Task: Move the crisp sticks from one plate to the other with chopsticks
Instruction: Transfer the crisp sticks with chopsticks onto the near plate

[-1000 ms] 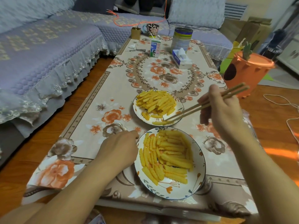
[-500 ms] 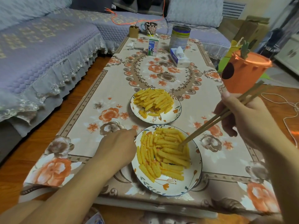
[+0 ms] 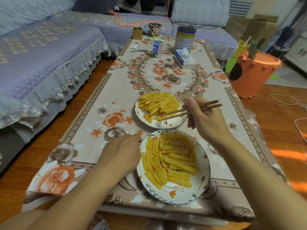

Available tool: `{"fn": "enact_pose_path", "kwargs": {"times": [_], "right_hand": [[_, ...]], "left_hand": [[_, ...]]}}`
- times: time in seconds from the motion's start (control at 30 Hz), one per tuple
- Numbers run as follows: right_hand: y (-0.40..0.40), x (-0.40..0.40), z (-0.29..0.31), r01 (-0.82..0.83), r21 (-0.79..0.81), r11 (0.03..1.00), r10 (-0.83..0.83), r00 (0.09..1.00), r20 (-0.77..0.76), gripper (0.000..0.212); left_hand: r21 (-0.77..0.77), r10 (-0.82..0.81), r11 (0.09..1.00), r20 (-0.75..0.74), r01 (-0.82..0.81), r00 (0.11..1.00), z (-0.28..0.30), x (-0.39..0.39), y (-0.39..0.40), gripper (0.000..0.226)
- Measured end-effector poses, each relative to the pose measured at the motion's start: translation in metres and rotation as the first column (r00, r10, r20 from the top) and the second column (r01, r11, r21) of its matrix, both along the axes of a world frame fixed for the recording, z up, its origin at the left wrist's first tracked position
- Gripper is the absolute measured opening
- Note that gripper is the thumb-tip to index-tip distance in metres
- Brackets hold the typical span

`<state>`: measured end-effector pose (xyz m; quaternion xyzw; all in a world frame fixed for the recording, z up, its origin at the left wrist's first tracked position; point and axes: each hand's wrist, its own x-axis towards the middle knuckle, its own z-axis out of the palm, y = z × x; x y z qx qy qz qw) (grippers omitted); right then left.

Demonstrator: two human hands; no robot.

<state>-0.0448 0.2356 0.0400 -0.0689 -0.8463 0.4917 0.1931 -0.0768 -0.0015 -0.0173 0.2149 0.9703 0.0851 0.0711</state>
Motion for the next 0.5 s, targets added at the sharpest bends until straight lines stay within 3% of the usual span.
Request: {"fn": "enact_pose_path", "kwargs": {"times": [0.13, 0.33, 0.5], "right_hand": [[-0.005, -0.009, -0.004, 0.012, 0.019, 1.0, -0.012, 1.0, 0.015, 0.04], [0.011, 0.019, 0.033, 0.149, -0.154, 0.977, -0.155, 0.987, -0.029, 0.053], [0.022, 0.044, 0.049, 0.121, -0.078, 0.99, -0.121, 0.993, 0.005, 0.055]], "left_hand": [[0.001, 0.007, 1.0, 0.006, -0.007, 1.0, 0.002, -0.001, 0.0, 0.035], [0.012, 0.007, 1.0, 0.018, -0.008, 1.0, 0.002, -0.002, -0.001, 0.035], [0.005, -0.007, 1.0, 0.002, 0.007, 1.0, 0.001, -0.001, -0.001, 0.033]]}}
